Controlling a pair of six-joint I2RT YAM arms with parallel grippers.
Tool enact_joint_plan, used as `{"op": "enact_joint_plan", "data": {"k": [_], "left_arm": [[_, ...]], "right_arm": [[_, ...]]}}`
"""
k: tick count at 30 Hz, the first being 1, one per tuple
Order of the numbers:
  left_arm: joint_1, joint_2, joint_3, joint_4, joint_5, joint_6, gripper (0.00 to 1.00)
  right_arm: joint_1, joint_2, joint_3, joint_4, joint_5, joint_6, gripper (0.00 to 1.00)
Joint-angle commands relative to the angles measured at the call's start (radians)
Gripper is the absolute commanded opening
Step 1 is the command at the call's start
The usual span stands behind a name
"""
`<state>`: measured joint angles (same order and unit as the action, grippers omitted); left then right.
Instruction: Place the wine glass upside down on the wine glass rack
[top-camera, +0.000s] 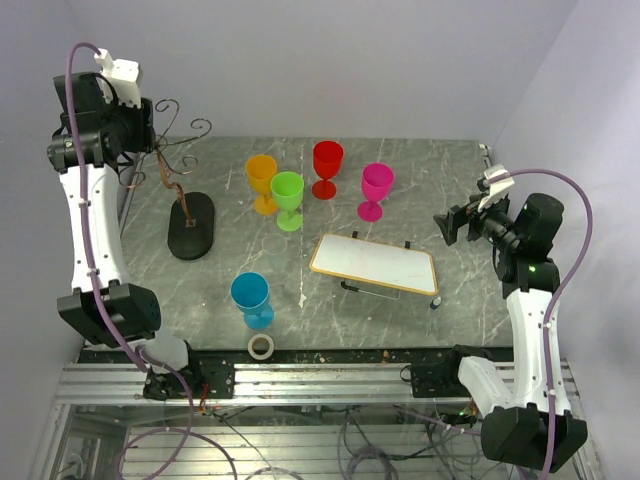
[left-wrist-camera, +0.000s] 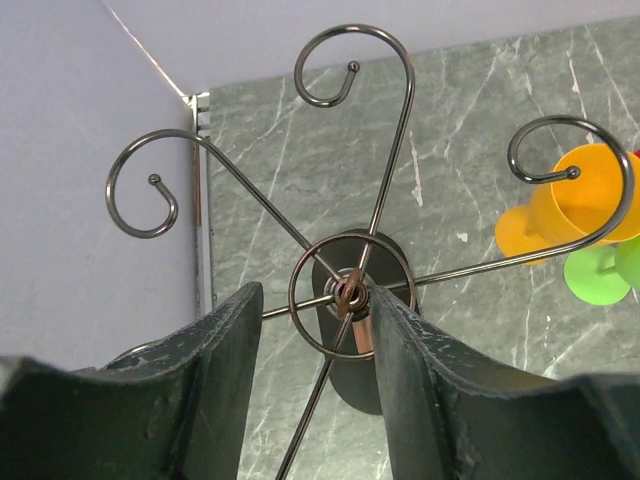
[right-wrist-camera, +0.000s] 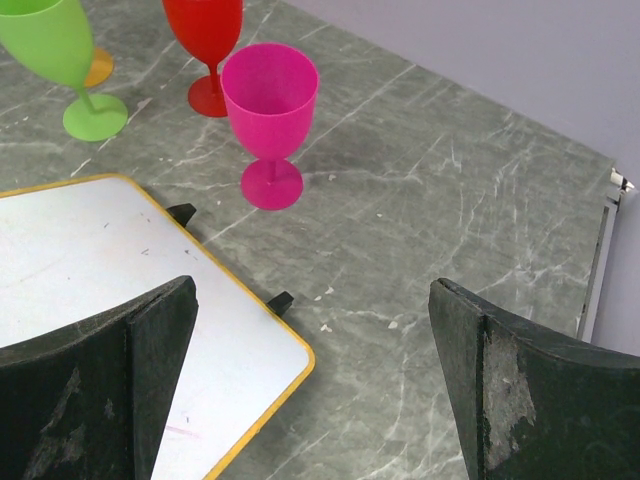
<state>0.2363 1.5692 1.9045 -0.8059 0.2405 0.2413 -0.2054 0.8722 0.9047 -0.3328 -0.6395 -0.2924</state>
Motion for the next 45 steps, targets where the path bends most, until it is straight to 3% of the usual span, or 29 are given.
{"op": "enact_joint_plan", "data": {"k": [1,16,20,35,45], "left_arm": [[-0.012,0.023,0.032,-0.018,0.032,0.011,0.55],[-0.069,0.061,-0.004,0.000,0.007,0.047,0.22],[-0.087,0.054,-0.007,0.004,0.020,0.022,0.07],[-0.266,-0.067,-0.105,0.106,-0.067,-0.153,0.07],[-0.279,-0.065,-0.085,0.079,-0.113,-0.215,0.07]], "right_arm": [[0.004,0.001,-0.015,0.027,0.004,0.003,1.00],[0.004,0.008,-0.017,0.026,0.015,-0.005,1.00],[0.004,0.008,-0.018,0.028,0.020,-0.007,1.00],[0.006,0.020,-0.021,0.028,0.026,-0.011,1.00],[0.010,0.036,-0.023,0.028,0.030,-0.010,1.00]]}}
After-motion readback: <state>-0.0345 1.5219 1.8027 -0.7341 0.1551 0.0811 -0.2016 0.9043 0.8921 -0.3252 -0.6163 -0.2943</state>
